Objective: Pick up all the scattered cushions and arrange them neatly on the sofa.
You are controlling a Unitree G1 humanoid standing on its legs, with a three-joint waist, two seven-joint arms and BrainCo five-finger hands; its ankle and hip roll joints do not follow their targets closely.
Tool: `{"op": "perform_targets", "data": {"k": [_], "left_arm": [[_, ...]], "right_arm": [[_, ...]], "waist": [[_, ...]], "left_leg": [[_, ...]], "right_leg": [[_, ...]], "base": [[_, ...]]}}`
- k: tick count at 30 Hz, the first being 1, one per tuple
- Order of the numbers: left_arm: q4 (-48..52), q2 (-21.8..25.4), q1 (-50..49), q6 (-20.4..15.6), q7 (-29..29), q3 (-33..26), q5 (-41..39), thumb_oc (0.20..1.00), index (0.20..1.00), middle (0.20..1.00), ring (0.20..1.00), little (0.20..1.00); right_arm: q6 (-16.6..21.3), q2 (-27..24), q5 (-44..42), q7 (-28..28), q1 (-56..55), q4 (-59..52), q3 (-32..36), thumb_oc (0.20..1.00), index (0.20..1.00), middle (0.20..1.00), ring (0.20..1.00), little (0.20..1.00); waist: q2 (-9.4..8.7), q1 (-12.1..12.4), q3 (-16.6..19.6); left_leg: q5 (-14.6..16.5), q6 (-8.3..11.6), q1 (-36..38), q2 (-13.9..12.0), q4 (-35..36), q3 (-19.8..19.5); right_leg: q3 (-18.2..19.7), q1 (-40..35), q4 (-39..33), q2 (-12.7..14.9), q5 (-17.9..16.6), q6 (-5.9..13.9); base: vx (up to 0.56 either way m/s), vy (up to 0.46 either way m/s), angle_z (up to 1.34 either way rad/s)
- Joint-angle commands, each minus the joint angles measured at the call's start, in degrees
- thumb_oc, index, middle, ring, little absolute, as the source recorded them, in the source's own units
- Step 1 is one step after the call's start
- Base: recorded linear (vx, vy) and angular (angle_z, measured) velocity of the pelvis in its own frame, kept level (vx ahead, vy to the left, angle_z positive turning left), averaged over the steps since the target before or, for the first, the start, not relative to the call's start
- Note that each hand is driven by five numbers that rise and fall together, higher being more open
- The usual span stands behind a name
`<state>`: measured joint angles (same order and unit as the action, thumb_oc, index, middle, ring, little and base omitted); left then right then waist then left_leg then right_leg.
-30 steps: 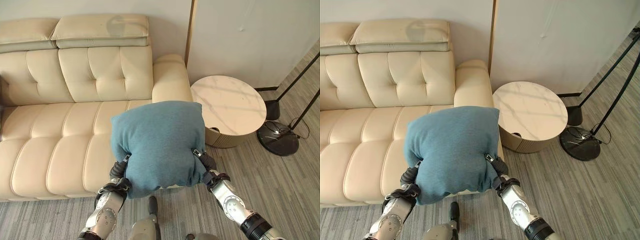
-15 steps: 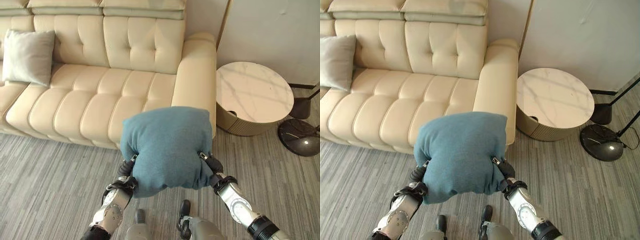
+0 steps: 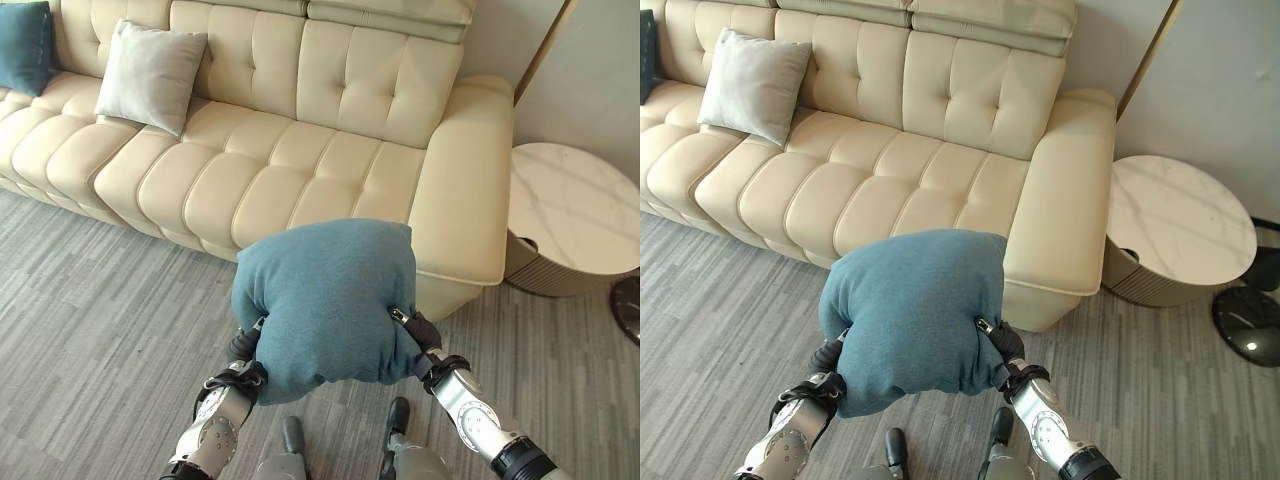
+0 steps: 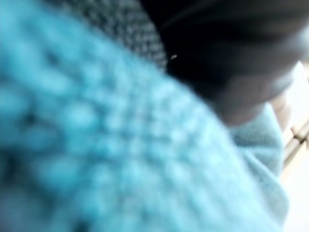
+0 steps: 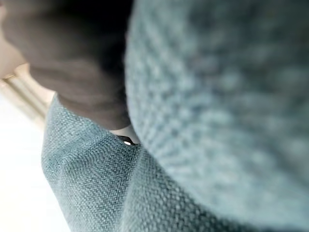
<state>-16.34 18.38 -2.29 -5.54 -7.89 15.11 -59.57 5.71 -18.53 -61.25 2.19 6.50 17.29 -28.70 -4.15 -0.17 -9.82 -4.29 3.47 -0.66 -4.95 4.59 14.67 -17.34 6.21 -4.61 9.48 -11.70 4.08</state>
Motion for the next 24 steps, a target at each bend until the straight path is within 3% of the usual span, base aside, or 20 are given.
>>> {"op": "perform_targets", "data": {"k": [1, 6, 9, 10, 12, 14, 16, 20, 23, 24], "left_arm": [[9.99, -7.49, 7.81, -1.2, 6.68, 6.95, 3.23, 0.2, 0.2, 0.2, 0.2, 0.2], [9.2, -6.74, 9.22, -2.08, 5.7, 7.4, 4.08, 0.2, 0.2, 0.2, 0.2, 0.2], [8.33, -6.65, 10.01, -2.51, 5.15, 7.87, 4.21, 0.2, 0.2, 0.2, 0.2, 0.2], [8.29, -6.57, 9.92, -2.23, 5.2, 7.81, 4.12, 0.2, 0.2, 0.2, 0.2, 0.2], [8.32, -6.95, 10.32, -2.14, 5.26, 7.51, 4.33, 0.2, 0.2, 0.2, 0.2, 0.2], [7.99, -7.46, 11.05, -2.66, 5.07, 7.65, 4.94, 0.2, 0.2, 0.2, 0.2, 0.2], [8.14, -8.27, 11.47, -2.83, 5.74, 8.4, 5.0, 0.2, 0.2, 0.2, 0.2, 0.2], [8.13, -8.67, 11.38, -2.99, 6.25, 8.35, 5.12, 0.2, 0.2, 0.2, 0.2, 0.2], [8.3, -9.14, 10.7, -2.69, 6.54, 7.89, 4.9, 0.2, 0.2, 0.2, 0.2, 0.2], [8.09, -9.37, 10.66, -2.77, 6.49, 7.7, 4.72, 0.2, 0.2, 0.2, 0.2, 0.2]], "right_arm": [[-1.41, 9.9, 2.68, 7.73, 5.61, -9.21, -8.15, 0.2, 0.2, 0.2, 0.2, 0.2], [-0.86, 10.09, 3.33, 7.81, 5.39, -10.73, -6.78, 0.2, 0.2, 0.2, 0.2, 0.2], [0.18, 10.24, 3.13, 6.99, 6.18, -10.02, -5.96, 0.2, 0.2, 0.2, 0.2, 0.2], [0.47, 10.59, 3.28, 6.88, 7.69, -9.89, -6.87, 0.2, 0.2, 0.2, 0.2, 0.2], [0.49, 10.24, 3.13, 7.32, 8.38, -10.05, -7.11, 0.2, 0.2, 0.2, 0.2, 0.2], [0.8, 9.64, 3.33, 7.58, 8.17, -10.46, -7.24, 0.2, 0.2, 0.2, 0.2, 0.2], [0.85, 9.04, 3.11, 8.06, 7.63, -11.47, -7.15, 0.2, 0.2, 0.2, 0.2, 0.2], [1.72, 8.33, 2.94, 7.74, 7.49, -10.94, -6.76, 0.2, 0.2, 0.2, 0.2, 0.2], [1.74, 7.21, 3.3, 7.78, 7.19, -10.46, -5.96, 0.2, 0.2, 0.2, 0.2, 0.2], [1.6, 7.07, 3.29, 7.77, 7.04, -10.07, -5.63, 0.2, 0.2, 0.2, 0.2, 0.2]], "waist": [[0.1, 1.21, 1.43], [0.24, 1.3, 0.47], [0.63, -0.21, 0.29], [0.64, -0.37, -0.01], [0.76, -1.09, -0.81], [0.68, -2.12, -1.46], [0.03, -2.78, -1.04], [-0.21, -3.6, 0.52], [0.21, -4.14, 1.19], [0.36, -4.19, 1.21]], "left_leg": [[5.84, 0.0, -1.21, -0.06, -1.86, -2.61], [6.86, -1.94, -1.93, 2.22, -2.92, -5.95], [6.65, -2.5, -0.52, 3.37, -1.13, -7.57], [6.82, -2.56, 0.46, 4.05, -0.55, -7.27], [7.65, -2.57, 1.95, 4.99, -0.74, -8.03], [8.98, -2.35, 3.48, 5.76, -1.5, -9.67], [10.4, -2.04, 4.45, 6.78, -2.35, -11.39], [13.1, -0.93, 5.11, 6.04, -5.02, -12.4], [13.25, 0.08, 4.94, 4.91, -9.04, -12.23], [11.82, 0.76, 4.45, 4.71, -10.64, -12.04]], "right_leg": [[-0.92, -2.88, 5.61, 1.55, 12.66, 3.87], [2.38, -0.87, 12.92, 3.07, 13.59, 4.49], [8.65, 2.19, 13.37, -2.27, 14.41, 3.27], [7.75, 4.47, 11.85, -4.68, 13.74, 2.4], [5.8, 7.79, 10.86, -6.41, 13.0, 2.18], [4.66, 9.49, 9.27, -6.76, 12.11, 2.56], [6.27, 8.07, 7.25, -7.22, 11.6, 1.81], [7.04, 5.62, 6.9, -7.22, 11.38, 0.67], [6.96, 3.15, 6.61, -7.67, 12.6, -0.42], [6.85, 2.29, 6.12, -7.84, 12.87, -0.76]], "base": [[0.04, 0.186, 0.0], [0.04, 0.134, 0.17], [0.14, 0.1, 0.59], [0.21, 0.078, 0.59], [0.2, 0.027, -0.03], [0.23, -0.025, -0.07], [0.27, -0.094, 0.57], [0.22, -0.137, 0.74], [0.3, -0.157, 0.18], [0.16, -0.07, 0.29]]}}
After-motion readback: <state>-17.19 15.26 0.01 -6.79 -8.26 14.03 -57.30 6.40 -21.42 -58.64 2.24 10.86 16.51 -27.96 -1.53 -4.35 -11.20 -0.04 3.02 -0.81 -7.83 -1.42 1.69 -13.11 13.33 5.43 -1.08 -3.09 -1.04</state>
